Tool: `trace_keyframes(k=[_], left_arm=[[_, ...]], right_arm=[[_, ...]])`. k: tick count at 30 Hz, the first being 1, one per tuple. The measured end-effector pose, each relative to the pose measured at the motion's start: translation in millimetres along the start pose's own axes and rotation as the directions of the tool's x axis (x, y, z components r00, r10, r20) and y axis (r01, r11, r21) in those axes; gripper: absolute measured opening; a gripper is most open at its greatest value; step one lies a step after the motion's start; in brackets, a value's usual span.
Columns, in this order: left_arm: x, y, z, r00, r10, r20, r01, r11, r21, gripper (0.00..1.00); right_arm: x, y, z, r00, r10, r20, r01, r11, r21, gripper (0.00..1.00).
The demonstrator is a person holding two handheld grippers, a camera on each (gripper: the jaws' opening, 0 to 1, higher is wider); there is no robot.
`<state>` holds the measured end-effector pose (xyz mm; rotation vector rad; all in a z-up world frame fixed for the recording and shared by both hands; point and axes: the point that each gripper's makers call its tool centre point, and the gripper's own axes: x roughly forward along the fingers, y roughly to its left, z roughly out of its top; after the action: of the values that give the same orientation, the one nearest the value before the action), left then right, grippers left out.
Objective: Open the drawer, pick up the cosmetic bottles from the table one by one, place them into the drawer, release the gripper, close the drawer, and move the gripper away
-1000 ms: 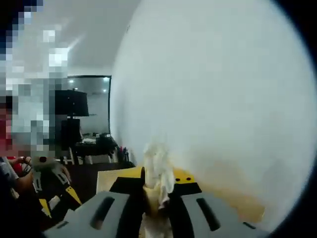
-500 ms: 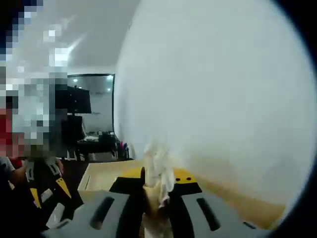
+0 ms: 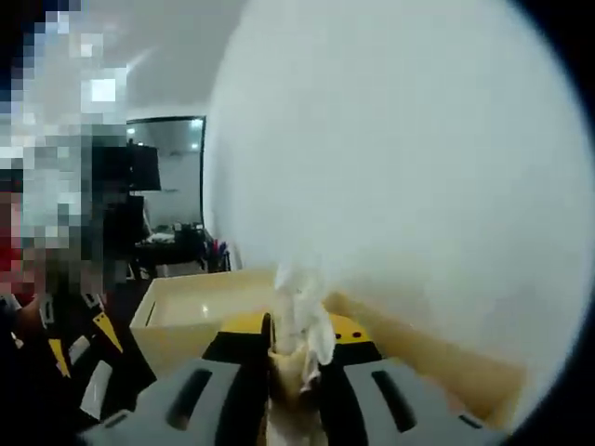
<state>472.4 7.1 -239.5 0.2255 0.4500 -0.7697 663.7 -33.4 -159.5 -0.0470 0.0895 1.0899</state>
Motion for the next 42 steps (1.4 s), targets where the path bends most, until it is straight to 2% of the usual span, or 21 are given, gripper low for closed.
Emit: trace_keyframes(k=[4,9,10,12,14,17,21,26,28,30,31,32,33,34,35,37,38,39,40,41,42], left_arm=[[0.1,-1.1,0.7,1.000,-0.003,0.004,0.003,1.000,0.003,0.47],[0.5,-3.6,0.2,1.000,-0.010,0.005,0.010,1.000,0.007,0.47],[0.5,-3.5,0.3,1.000,-0.011,0.005,0.011,1.000,0.008,0.47],[0.6,-3.9,0.2,1.000,-0.011,0.007,0.011,1.000,0.007,0.46],[0.7,-4.1,-0.3,1.000,-0.012,0.005,0.012,1.000,0.010,0.46],[0.5,-3.3,0.5,1.000,-0.010,0.006,0.010,1.000,0.015,0.46],[0.8,-4.0,1.7,1.000,-0.015,0.008,0.015,1.000,0.019,0.46],[3.8,-7.7,-2.7,1.000,-0.019,0.002,0.019,1.000,0.024,0.45],[5.9,-9.9,-4.5,1.000,-0.020,-0.001,0.020,0.999,0.028,0.45],[7.5,-13.1,-5.7,1.000,-0.025,-0.004,0.025,0.999,0.033,0.45],[7.8,-14.5,-6.1,1.000,-0.026,-0.006,0.026,0.999,0.037,0.45],[7.9,-15.6,-6.2,1.000,-0.026,-0.007,0.026,0.999,0.041,0.44],[7.8,-16.2,-6.3,1.000,-0.026,-0.008,0.026,0.999,0.044,0.44],[7.6,-16.9,-6.5,1.000,-0.027,-0.008,0.028,0.999,0.047,0.44],[7.4,-17.0,-6.5,1.000,-0.028,-0.008,0.028,0.998,0.049,0.44],[7.2,-15.6,-5.8,1.000,-0.028,-0.007,0.028,0.998,0.049,0.44],[7.2,-14.4,-5.2,1.000,-0.028,-0.005,0.028,0.998,0.048,0.44],[7.3,-12.9,-4.4,1.000,-0.027,-0.002,0.027,0.999,0.045,0.44],[7.4,-11.9,-4.0,1.000,-0.027,-0.001,0.027,0.999,0.043,0.44],[7.2,-12.0,-4.8,1.000,-0.027,-0.002,0.027,0.999,0.043,0.44],[7.1,-11.5,-5.8,1.000,-0.024,-0.005,0.024,0.999,0.046,0.44]], right_arm=[[-1.4,1.4,-11.1,0.998,-0.030,-0.058,0.028,0.999,-0.034,0.17],[-4.2,9.8,-8.6,0.995,-0.040,-0.087,0.035,0.998,-0.054,0.16],[-4.3,12.8,-10.7,0.992,-0.042,-0.118,0.030,0.994,-0.101,0.16],[-4.1,26.5,-12.4,0.987,-0.016,-0.161,-0.001,0.994,-0.109,0.14],[-4.1,29.8,-14.2,0.979,-0.049,-0.199,0.013,0.985,-0.175,0.14],[-5.9,35.5,-20.5,0.963,-0.053,-0.263,-0.006,0.976,-0.218,0.13],[-13.3,43.1,-29.9,0.927,-0.063,-0.369,-0.049,0.957,-0.287,0.12],[-15.9,29.4,-26.7,0.900,-0.200,-0.386,0.044,0.925,-0.376,0.17],[-21.3,25.4,-30.6,0.874,-0.253,-0.415,0.058,0.901,-0.429,0.17],[-28.4,24.2,-36.5,0.843,-0.278,-0.460,0.053,0.895,-0.442,0.16],[-31.7,25.0,-38.5,0.831,-0.280,-0.480,0.041,0.892,-0.450,0.15],[-31.1,25.3,-36.9,0.834,-0.276,-0.479,0.037,0.892,-0.450,0.12],[-31.9,29.0,-38.8,0.824,-0.257,-0.506,-0.019,0.879,-0.477,0.10],[-32.0,29.0,-40.4,0.815,-0.241,-0.527,-0.031,0.890,-0.455,0.09],[-30.5,33.0,-40.8,0.817,-0.214,-0.535,-0.073,0.882,-0.465,0.09],[-25.3,36.4,-35.9,0.826,-0.202,-0.526,-0.145,0.825,-0.546,0.09],[-23.2,29.0,-36.7,0.820,-0.194,-0.538,-0.169,0.816,-0.553,0.09],[-20.4,28.3,-35.0,0.826,-0.179,-0.535,-0.183,0.812,-0.554,0.09],[-16.4,33.6,-33.5,0.835,-0.152,-0.529,-0.214,0.796,-0.566,0.09],[-15.9,35.7,-35.3,0.833,-0.133,-0.537,-0.234,0.796,-0.559,0.09],[-14.1,35.9,-34.5,0.836,-0.109,-0.538,-0.262,0.782,-0.566,0.09]])
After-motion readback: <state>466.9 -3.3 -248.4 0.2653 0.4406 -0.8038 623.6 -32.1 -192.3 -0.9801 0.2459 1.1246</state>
